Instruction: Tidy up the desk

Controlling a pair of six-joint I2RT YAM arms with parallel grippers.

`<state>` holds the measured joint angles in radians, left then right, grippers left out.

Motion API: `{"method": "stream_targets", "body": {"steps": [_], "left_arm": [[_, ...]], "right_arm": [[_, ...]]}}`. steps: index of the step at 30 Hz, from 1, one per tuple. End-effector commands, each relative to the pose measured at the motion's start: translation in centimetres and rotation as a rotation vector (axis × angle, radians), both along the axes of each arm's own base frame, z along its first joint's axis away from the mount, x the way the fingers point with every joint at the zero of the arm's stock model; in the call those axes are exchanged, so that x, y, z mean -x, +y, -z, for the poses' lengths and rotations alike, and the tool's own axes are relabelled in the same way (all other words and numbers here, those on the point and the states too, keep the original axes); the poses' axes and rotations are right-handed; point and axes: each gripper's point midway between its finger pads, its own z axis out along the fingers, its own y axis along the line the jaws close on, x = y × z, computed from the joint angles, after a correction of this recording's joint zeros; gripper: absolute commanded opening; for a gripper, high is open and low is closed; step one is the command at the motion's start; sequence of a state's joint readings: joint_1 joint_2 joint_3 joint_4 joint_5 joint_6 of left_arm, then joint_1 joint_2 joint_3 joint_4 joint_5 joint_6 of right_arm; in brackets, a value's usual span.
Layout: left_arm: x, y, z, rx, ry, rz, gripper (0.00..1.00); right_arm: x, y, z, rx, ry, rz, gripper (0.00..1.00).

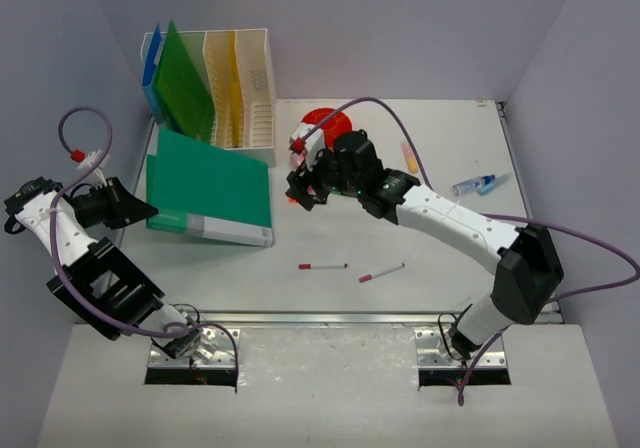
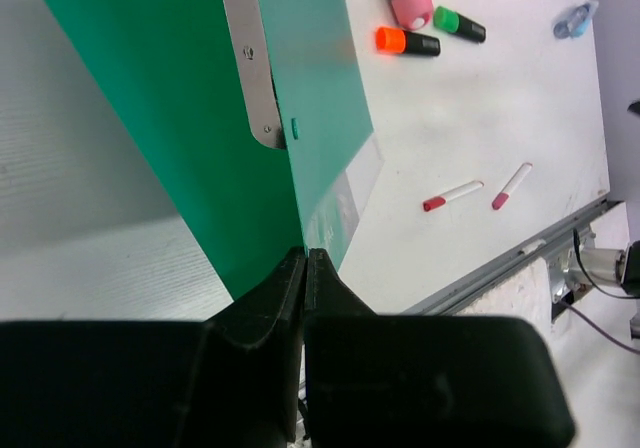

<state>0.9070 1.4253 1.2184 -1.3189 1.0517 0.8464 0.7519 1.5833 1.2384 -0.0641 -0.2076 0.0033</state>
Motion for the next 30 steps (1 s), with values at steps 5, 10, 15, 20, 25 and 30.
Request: {"method": "stream_targets", "body": {"steps": [5,10,15,20,25,30], "left_arm": [[-1.1,0.2,-5.1,0.006,-0.089,-0.088,0.0],[-1.2,0.0,-6.4,0.012,-0.103,-0.1,0.0],[-2.2,0.4,-6.8,0.055,-0.057,-0.183,0.0],[-2.3,-0.8,-6.8,0.106,-0.044,-0.18,0.0],[-2.4,-1.8,-7.2,0.205,-0.032,-0.176,0.0],[-2.5,-2.6,-7.7,0.279,-0.022,-0.169,0.0]], "right_arm": [[1.3,4.1,-0.6,0.088,-0.192,-0.03,0.49],[3.5,8.2,-1.0,0.039,-0.116,-0.132,0.98],[4.7,13.4,-1.8,0.031,-0.124,-0.015,0.99],[6.7,17.6,-0.5,-0.049,-0.058,0.033,0.99],[8.7,20.3,1.1,-0.068,0.009,0.003,0.99],[8.6,21.6,3.4,-0.039,-0.013,0.059,0.99]]}}
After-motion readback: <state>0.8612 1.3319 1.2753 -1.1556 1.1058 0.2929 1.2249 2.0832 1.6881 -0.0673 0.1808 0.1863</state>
